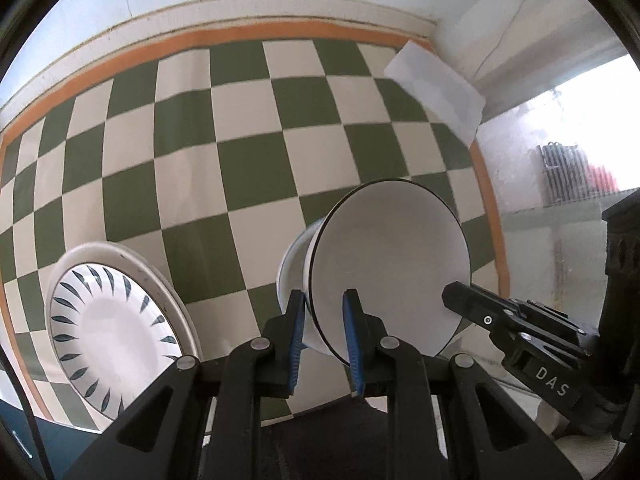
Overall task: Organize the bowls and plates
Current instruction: 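Lower the nested bowls into the plain white bowl with both grippers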
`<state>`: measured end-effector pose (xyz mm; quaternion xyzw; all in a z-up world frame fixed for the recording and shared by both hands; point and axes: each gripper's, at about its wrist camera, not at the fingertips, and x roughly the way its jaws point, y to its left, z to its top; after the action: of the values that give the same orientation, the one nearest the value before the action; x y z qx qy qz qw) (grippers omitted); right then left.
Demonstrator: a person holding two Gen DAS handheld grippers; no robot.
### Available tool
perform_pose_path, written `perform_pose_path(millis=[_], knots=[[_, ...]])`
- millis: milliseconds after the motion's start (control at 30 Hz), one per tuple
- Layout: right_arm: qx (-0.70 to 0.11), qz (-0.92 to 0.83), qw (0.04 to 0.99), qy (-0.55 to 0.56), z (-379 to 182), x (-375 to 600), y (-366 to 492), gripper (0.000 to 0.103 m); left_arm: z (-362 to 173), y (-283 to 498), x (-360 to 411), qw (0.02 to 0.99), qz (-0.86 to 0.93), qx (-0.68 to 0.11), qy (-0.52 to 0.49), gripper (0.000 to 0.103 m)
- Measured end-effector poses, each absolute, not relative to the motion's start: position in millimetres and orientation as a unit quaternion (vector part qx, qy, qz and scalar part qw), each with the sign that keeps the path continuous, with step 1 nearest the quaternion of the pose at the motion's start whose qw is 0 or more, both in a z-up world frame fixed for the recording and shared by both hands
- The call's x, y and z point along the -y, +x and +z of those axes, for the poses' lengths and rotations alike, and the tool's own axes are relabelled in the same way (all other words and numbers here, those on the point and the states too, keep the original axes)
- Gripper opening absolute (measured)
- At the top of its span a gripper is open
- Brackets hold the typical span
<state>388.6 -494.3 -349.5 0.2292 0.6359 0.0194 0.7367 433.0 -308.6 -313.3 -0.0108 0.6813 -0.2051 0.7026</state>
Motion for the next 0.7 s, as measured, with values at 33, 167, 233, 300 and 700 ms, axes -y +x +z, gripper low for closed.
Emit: perform_pose_path(millis=[33, 167, 233, 300, 700], knots=[[-0.638, 0.019, 0.735, 0.230, -353, 494, 387, 0.011, -318, 431, 310, 0.702, -0.204, -0.682, -0.007, 0.017], [-0.644, 0.014, 0.729, 0.233, -367, 494, 383, 0.011, -331, 427, 311, 0.703, -0.198, -0.683, 0.004, 0.017], [-0.647, 0.013, 0.725, 0.234, -374, 493, 383, 0.011, -336, 426, 312, 0.702, -0.196, -0.684, 0.007, 0.017], [-0.651, 0.012, 0.723, 0.231, -381, 492, 383, 0.011, -340, 427, 311, 0.701, -0.192, -0.686, 0.008, 0.017], [-0.661, 0.021, 0.720, 0.210, -394, 485, 388, 0.012, -351, 427, 309, 0.697, -0.183, -0.694, 0.006, 0.017]])
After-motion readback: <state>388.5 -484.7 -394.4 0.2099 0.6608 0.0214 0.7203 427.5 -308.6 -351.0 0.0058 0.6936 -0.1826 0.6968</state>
